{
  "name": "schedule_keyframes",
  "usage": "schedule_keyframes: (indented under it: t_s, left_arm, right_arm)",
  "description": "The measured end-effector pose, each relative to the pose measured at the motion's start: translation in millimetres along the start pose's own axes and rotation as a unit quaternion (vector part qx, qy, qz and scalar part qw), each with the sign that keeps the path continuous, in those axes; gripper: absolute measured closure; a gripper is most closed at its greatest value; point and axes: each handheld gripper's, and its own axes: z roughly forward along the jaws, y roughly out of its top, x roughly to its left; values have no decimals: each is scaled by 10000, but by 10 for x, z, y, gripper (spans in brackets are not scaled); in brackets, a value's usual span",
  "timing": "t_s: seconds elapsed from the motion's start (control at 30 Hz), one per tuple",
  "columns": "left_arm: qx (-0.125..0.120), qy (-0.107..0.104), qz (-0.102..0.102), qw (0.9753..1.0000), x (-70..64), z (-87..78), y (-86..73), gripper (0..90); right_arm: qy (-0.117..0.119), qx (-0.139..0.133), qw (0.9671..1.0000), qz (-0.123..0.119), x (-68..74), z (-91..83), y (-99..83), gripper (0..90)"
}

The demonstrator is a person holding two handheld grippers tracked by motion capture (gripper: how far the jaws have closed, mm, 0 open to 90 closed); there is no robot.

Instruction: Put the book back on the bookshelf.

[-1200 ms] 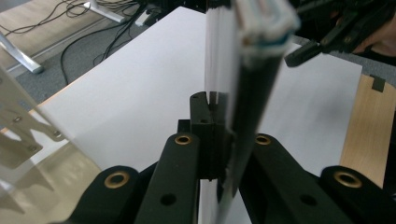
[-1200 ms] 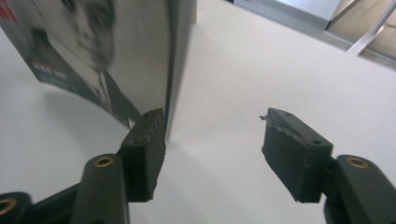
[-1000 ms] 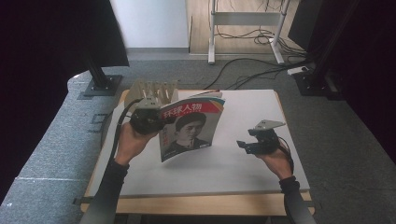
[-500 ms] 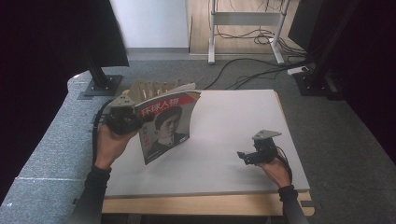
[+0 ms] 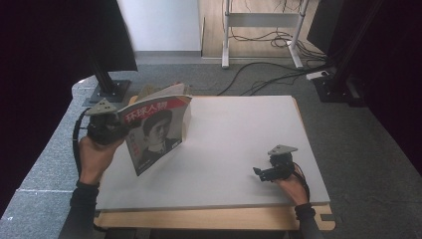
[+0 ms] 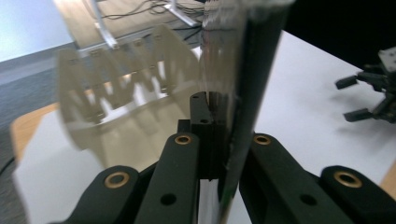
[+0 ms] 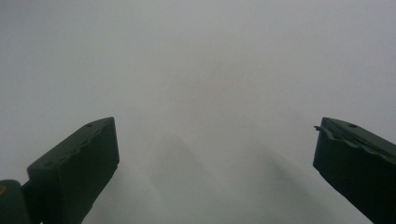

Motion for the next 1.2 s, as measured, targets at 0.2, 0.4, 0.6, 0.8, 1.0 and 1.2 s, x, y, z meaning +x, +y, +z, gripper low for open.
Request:
schedule_keyframes:
  t_s: [0.2, 0.4, 0.6, 0.8, 1.0, 1.2]
  left_arm:
    - [-17, 312, -164, 9994, 146, -152, -75, 872]
    - [-47, 575, -377, 9976, 295, -245, -133, 872]
    - [-100, 768, -555, 9955, 412, -219, -131, 872]
    - [-118, 816, -686, 9942, 514, -40, -92, 872]
    - [-185, 968, -780, 9921, 602, 200, -28, 872]
    - [-356, 1012, -919, 9900, 652, 345, 8, 872]
  right_arm:
    - [2, 136, 9999, 7, 21, 106, -93, 0]
    - [-18, 154, 9999, 33, 26, 122, -110, 0]
    - [-10, 150, 9999, 37, 22, 123, -113, 0]
    - [-11, 148, 9999, 44, 24, 123, -115, 0]
    - [-8, 148, 9999, 40, 22, 122, -116, 0]
    - [1, 154, 9999, 38, 19, 123, -115, 0]
